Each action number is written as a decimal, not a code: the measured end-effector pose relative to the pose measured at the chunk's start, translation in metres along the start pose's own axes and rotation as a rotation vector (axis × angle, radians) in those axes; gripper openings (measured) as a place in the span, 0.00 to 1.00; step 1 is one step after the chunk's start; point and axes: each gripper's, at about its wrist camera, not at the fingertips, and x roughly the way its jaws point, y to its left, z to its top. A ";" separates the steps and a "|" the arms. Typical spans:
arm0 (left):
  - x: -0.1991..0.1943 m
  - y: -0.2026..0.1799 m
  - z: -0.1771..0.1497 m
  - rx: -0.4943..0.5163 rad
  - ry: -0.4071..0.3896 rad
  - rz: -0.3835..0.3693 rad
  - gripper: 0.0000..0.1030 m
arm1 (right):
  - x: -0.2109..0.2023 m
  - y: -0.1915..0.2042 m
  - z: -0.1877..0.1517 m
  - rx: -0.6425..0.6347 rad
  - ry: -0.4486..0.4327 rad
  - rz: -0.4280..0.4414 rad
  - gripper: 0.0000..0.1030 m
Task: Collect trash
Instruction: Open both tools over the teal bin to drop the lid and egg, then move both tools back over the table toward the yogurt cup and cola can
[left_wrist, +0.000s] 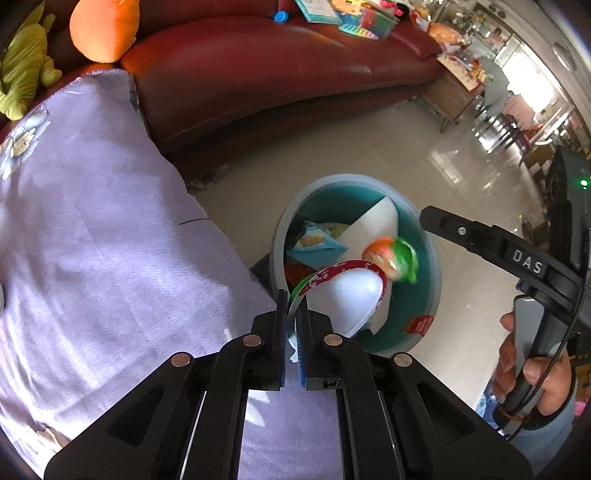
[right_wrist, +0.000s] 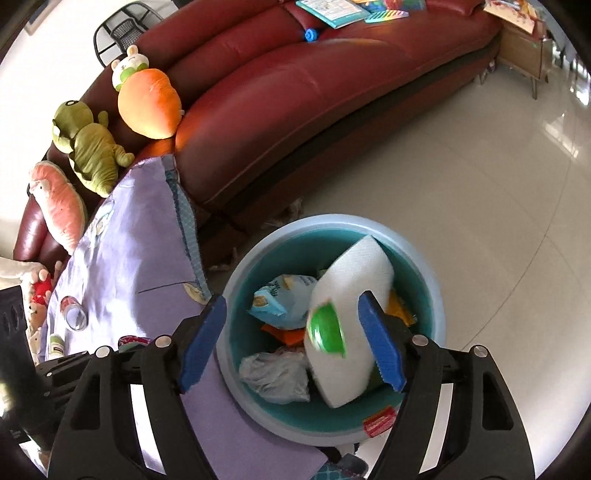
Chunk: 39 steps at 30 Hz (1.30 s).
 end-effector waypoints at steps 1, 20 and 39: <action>0.002 0.000 0.001 -0.002 0.003 -0.001 0.05 | 0.000 -0.002 0.000 0.003 0.000 -0.002 0.70; 0.046 -0.026 0.008 0.022 0.061 -0.018 0.10 | -0.015 -0.028 -0.004 0.044 0.008 -0.048 0.72; -0.008 0.013 -0.017 -0.030 -0.026 0.009 0.81 | -0.033 -0.001 -0.017 0.006 0.007 -0.077 0.73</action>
